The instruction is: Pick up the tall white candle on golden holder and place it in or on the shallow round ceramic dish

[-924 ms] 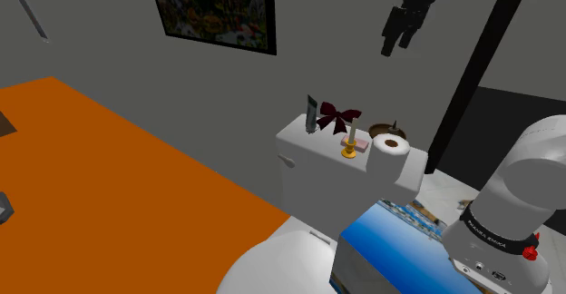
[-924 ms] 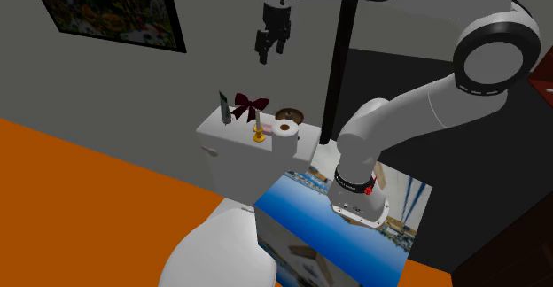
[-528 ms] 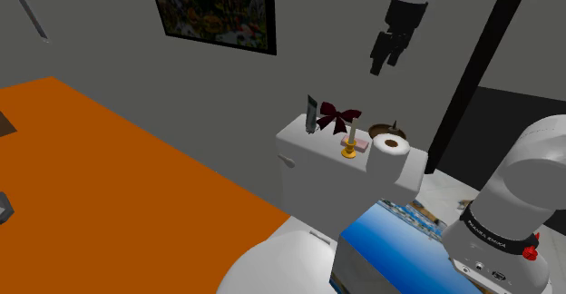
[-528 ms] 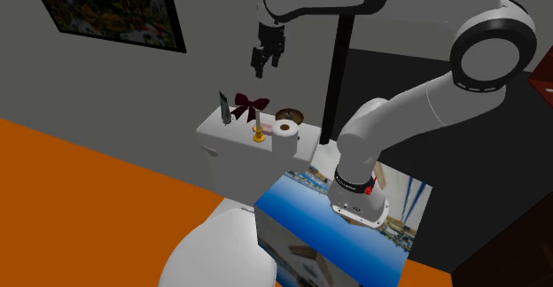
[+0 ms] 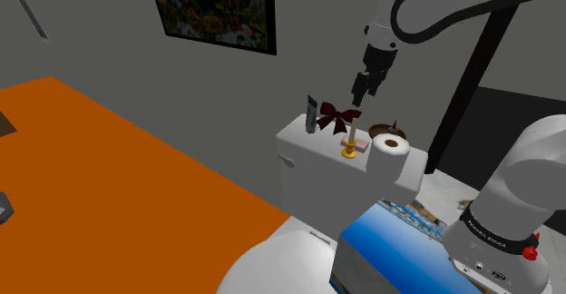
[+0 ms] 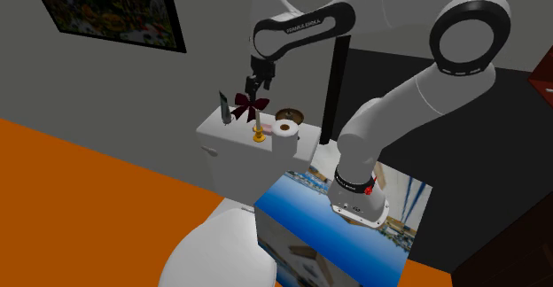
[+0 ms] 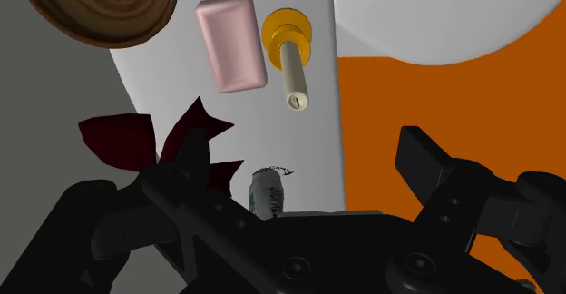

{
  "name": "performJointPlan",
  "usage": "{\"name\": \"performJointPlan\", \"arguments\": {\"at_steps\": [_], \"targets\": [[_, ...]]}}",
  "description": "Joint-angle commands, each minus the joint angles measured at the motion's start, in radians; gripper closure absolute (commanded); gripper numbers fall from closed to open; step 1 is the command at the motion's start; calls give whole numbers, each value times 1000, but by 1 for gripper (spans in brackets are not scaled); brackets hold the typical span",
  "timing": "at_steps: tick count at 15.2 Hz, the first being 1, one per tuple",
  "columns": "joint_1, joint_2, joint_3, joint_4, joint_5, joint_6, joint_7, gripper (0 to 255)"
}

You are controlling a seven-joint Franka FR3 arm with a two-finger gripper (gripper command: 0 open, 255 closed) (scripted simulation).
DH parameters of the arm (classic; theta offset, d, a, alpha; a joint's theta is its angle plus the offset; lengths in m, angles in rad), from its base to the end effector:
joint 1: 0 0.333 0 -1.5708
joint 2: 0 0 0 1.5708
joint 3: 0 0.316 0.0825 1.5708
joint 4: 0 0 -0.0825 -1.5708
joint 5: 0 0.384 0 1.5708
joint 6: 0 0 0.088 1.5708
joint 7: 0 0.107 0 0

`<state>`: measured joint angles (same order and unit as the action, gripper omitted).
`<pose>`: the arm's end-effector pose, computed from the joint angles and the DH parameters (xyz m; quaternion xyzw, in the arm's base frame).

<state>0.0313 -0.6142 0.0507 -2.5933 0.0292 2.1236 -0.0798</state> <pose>0.3717 0.0324 0.4685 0.9949 0.0703 0.0720 0.0019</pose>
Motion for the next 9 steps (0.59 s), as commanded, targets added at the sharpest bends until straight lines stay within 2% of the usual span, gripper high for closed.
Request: {"name": "performJointPlan", "arguments": {"at_steps": [1,2,9], "targets": [[4,42,5,-35,3,78,-1,0],[6,71,7,-47,3,117,-3,0],[5,136,10,-89,3,224,-2,0]]}}
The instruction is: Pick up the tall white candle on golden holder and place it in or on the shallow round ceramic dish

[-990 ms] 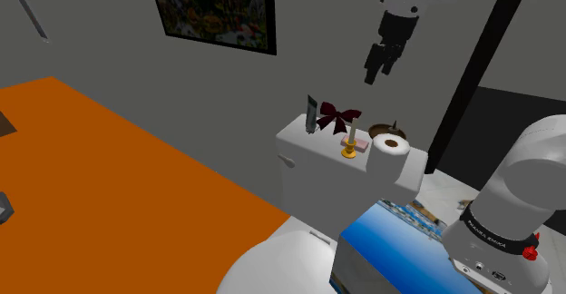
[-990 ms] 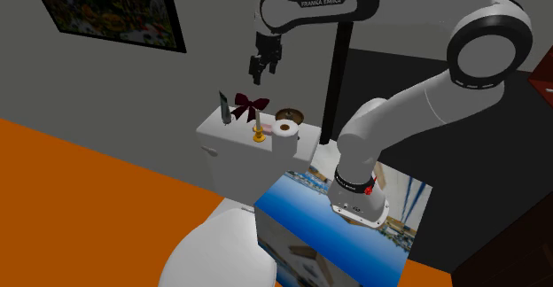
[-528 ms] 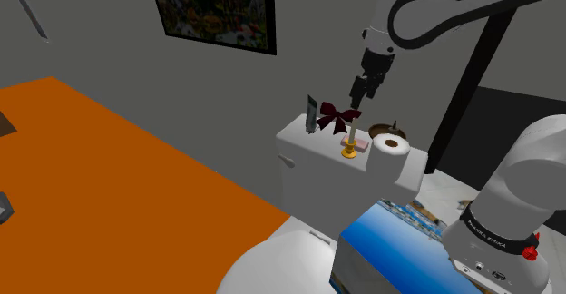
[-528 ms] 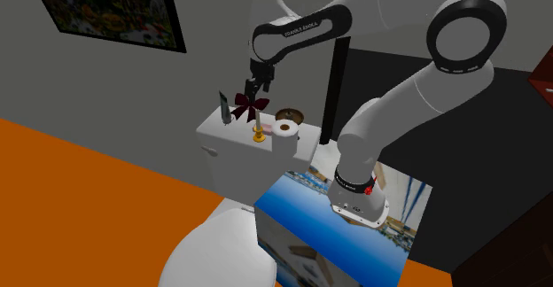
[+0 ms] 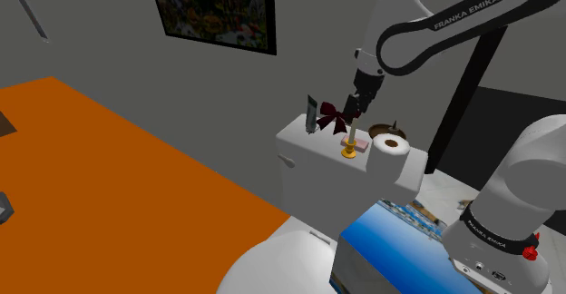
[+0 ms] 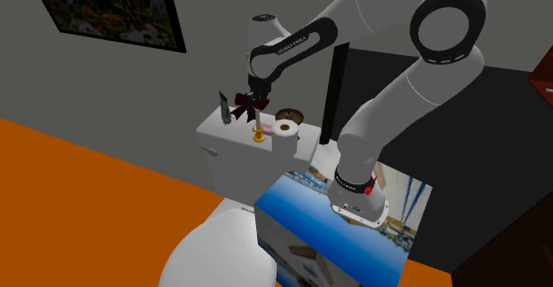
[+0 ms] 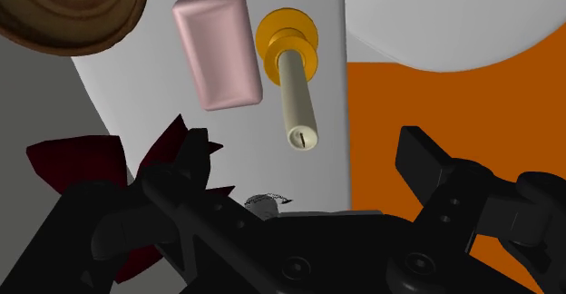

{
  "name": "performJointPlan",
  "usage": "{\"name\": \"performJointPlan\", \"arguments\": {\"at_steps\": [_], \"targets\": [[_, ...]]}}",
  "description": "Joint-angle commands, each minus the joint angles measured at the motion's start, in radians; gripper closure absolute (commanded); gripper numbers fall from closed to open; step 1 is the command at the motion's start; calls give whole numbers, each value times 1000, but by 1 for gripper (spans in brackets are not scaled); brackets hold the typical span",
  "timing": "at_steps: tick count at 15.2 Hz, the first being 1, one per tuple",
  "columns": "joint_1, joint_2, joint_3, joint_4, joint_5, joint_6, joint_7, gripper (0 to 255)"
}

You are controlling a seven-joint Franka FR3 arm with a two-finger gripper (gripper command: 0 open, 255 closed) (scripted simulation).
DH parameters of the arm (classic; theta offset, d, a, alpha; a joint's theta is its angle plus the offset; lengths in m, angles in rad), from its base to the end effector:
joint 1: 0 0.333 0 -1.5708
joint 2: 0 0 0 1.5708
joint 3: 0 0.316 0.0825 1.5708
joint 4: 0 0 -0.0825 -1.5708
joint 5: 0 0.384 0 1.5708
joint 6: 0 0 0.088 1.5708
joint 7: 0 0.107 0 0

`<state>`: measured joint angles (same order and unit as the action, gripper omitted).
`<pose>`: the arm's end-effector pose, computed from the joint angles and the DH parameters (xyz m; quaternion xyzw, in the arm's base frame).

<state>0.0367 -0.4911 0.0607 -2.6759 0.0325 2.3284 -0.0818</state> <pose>0.3858 0.0375 0.4031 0.9945 0.0765 0.0715 0.0014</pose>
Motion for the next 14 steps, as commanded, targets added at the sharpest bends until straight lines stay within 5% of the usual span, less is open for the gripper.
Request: {"name": "performJointPlan", "arguments": {"at_steps": [1,9,10,14], "targets": [[-1,30,1,-15,0,46,0,0],[-1,30,1,-15,0,46,0,0],[-1,30,1,-15,0,46,0,255],[-1,30,1,-15,0,46,0,255]]}}
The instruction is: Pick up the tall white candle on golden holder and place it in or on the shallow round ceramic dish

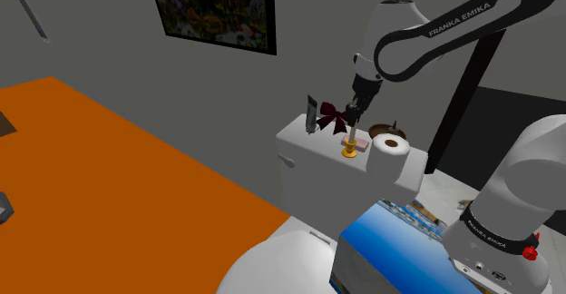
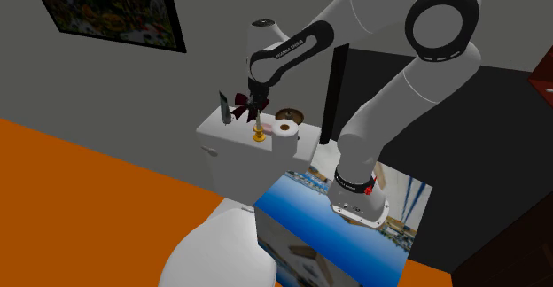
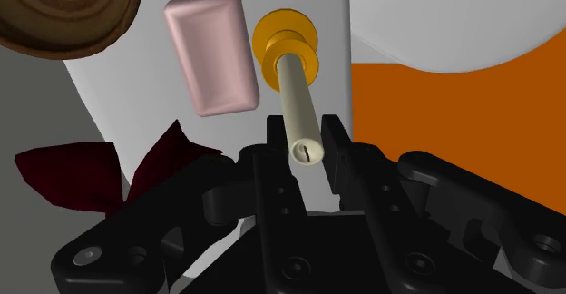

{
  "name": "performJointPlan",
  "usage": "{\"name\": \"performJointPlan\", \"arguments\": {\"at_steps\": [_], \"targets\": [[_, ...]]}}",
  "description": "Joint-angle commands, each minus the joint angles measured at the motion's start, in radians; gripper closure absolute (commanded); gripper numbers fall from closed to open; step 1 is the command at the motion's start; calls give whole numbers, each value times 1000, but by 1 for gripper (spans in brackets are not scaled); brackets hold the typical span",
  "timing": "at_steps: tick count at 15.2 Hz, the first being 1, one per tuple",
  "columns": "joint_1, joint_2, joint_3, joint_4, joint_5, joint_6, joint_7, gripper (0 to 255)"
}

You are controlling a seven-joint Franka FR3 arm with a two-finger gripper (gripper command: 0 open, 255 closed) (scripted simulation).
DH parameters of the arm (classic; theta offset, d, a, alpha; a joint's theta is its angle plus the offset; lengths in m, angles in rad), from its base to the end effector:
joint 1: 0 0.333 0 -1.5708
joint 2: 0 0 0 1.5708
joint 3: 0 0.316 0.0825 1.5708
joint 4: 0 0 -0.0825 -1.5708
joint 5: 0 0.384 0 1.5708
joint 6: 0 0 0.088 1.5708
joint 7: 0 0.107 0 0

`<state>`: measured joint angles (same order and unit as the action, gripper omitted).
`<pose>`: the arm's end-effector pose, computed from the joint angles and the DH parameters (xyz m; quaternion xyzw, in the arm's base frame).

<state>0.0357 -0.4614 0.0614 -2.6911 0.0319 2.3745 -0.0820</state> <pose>0.3881 0.0372 0.3893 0.9945 0.0764 0.0721 0.0014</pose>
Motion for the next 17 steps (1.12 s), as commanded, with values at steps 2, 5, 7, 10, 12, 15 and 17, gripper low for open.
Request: {"name": "performJointPlan", "arguments": {"at_steps": [2,5,7,10,12,15,17], "targets": [[0,0,0,0,0,0,0,255],[0,0,0,0,0,0,0,255],[0,-17,-1,16,0,-33,0,255],[0,-39,-2,41,0,-81,-1,255],[0,-53,-3,59,-1,-113,-1,255],[0,-71,-4,88,-1,-159,-1,255],[0,-81,-5,108,-1,-190,-1,255]]}}
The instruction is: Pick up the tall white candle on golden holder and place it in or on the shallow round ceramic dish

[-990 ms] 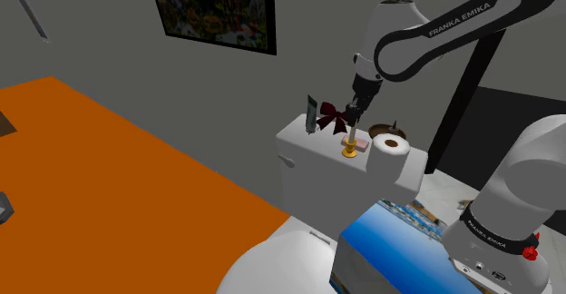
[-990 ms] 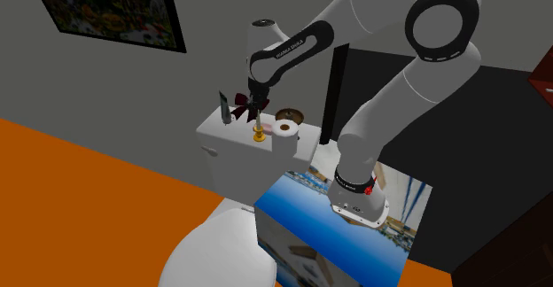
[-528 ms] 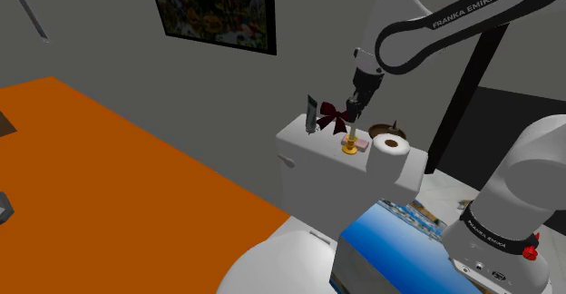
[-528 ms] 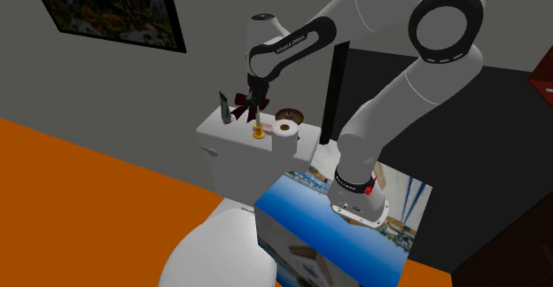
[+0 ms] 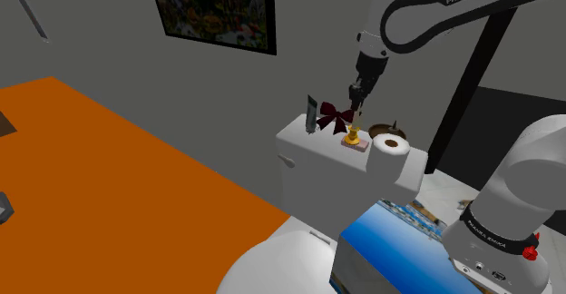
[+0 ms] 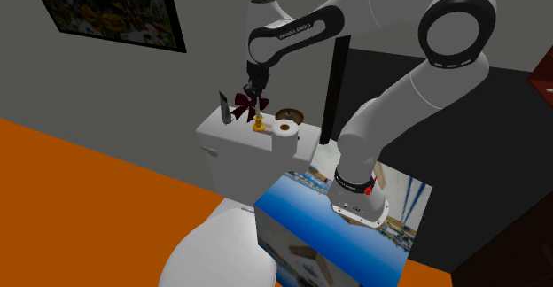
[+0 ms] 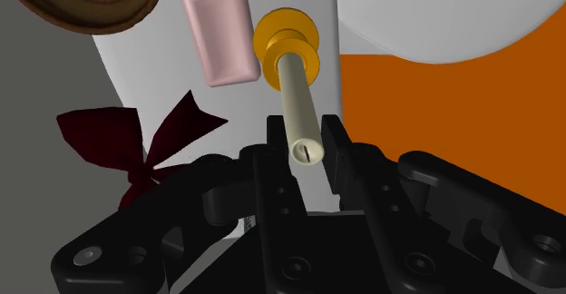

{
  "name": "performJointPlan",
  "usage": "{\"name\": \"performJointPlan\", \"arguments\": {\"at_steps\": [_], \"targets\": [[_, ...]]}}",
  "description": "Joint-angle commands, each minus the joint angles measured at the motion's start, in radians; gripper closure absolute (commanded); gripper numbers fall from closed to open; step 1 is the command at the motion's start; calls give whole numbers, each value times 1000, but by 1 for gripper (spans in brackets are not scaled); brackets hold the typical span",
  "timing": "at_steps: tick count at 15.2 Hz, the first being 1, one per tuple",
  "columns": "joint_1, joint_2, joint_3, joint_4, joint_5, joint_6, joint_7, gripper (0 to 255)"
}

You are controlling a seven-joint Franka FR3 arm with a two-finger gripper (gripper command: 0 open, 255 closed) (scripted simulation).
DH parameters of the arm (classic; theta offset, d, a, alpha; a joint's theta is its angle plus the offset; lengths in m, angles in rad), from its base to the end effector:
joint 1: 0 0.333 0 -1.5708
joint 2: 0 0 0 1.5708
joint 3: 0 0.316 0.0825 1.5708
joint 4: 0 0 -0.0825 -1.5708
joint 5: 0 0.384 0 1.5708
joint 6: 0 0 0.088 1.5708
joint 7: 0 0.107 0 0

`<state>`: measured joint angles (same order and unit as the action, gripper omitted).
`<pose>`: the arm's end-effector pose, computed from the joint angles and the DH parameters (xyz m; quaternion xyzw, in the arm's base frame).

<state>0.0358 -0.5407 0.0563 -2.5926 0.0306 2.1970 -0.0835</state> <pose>0.3876 0.0371 0.4483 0.9944 0.0765 0.0722 0.0014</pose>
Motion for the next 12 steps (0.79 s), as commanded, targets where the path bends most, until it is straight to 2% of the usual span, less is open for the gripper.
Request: {"name": "performJointPlan", "arguments": {"at_steps": [1,10,12], "targets": [[0,-7,0,20,0,-27,0,255],[-1,-34,-3,112,-2,-147,0,255],[-19,-60,-42,116,-17,-178,-46,255]]}}
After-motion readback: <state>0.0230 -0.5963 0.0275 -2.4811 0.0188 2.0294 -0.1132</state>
